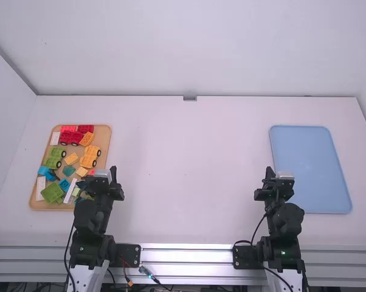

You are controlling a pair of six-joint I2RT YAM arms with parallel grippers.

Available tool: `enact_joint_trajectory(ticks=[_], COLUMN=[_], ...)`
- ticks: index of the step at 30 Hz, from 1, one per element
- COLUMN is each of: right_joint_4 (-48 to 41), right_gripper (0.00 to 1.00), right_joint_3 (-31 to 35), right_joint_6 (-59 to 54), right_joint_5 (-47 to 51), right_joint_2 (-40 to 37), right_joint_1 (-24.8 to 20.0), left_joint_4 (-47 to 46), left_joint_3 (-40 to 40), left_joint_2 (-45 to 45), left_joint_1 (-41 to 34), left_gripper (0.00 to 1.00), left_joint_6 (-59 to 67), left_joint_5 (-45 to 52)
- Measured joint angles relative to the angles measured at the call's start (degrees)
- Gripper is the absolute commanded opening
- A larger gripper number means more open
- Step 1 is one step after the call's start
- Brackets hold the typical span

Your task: Assemble lego blocks to make yellow taxi

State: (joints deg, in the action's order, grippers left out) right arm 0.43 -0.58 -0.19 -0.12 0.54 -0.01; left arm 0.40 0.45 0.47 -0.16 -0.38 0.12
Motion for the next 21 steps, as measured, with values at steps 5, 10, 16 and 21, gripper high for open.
enact_joint_trajectory(ticks=[5, 10, 16, 21], right_joint_4=[0.2, 0.0, -1.3, -1.6], right_gripper=[0.02, 0.05, 0.11, 0.18], right_joint_3=[0.0, -0.1, -1.9, -6.2], right_joint_6=[-0.3, -0.3, -0.2, -0.2], right_joint_5=[0.1, 0.0, 0.1, -0.1], right_joint_2=[0.0, 1.0, 5.3, 10.6], right_joint_1=[0.0, 0.0, 0.0, 0.0], left_joint_4=[0.1, 0.1, -0.2, -1.2], left_joint_3=[0.0, 0.0, 0.2, 2.1], left_joint_2=[0.0, 0.5, 2.2, 4.3], left_joint_1=[0.0, 0.0, 0.0, 0.0], left_gripper=[0.01, 0.04, 0.11, 0.18], left_joint_6=[0.0, 0.0, -0.3, -1.3], left_joint_5=[0.0, 0.0, -0.5, -1.7])
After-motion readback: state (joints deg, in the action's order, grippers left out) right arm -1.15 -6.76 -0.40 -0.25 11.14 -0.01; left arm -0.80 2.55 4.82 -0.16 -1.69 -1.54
